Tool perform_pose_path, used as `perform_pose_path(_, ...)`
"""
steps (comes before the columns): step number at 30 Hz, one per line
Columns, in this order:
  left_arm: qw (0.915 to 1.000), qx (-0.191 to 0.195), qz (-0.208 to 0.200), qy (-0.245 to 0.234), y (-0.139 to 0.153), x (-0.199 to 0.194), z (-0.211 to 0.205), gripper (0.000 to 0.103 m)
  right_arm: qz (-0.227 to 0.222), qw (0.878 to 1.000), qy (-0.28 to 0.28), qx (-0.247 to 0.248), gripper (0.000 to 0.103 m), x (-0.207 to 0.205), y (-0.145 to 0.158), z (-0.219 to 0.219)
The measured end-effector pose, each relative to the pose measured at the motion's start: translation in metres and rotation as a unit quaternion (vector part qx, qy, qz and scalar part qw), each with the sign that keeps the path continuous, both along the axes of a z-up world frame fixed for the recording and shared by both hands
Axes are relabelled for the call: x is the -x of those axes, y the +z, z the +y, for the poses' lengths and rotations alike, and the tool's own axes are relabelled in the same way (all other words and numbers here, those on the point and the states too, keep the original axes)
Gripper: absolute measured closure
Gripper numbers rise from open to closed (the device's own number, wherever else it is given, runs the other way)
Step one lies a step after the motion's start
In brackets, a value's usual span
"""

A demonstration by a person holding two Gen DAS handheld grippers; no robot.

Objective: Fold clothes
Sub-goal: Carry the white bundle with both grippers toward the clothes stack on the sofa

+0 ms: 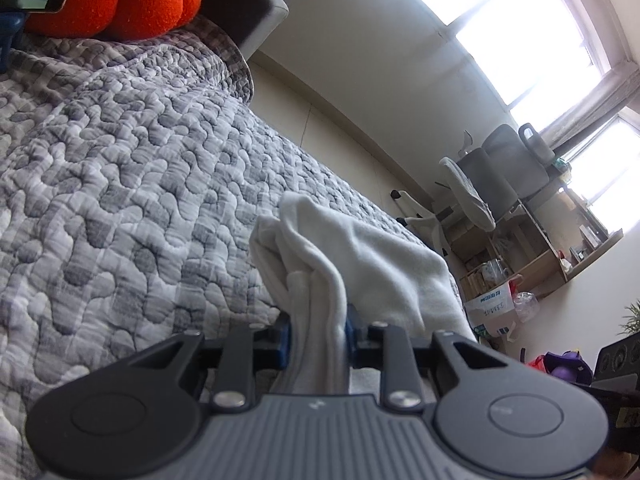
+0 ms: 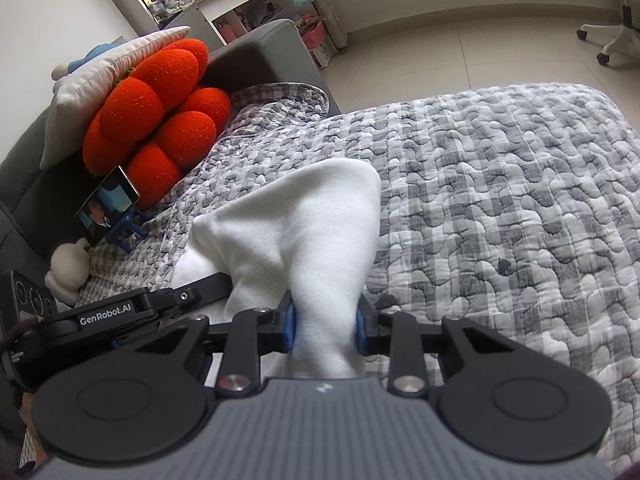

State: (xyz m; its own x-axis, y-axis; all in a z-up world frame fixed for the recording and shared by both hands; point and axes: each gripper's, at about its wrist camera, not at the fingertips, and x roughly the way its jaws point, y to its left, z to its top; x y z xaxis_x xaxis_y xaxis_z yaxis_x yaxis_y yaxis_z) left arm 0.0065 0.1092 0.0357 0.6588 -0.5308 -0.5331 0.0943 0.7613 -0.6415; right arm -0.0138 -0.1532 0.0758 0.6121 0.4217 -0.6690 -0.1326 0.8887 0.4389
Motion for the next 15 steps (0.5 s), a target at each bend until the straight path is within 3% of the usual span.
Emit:
perform_pose_path(8,0.9988,0.007,-0.017,0.046,0.016,0.020,0.028,0.078,-0.021,1.000,0.016,0.014,0.072,-0.001,0.017,0.036)
perform_pose_path(15,0.9909,-0.005,-0.041,0.128,0.041,0.060,0.080,0.078,-0.050,0.997,0.062,0.012,0.072,-0.003,0.034,0.095)
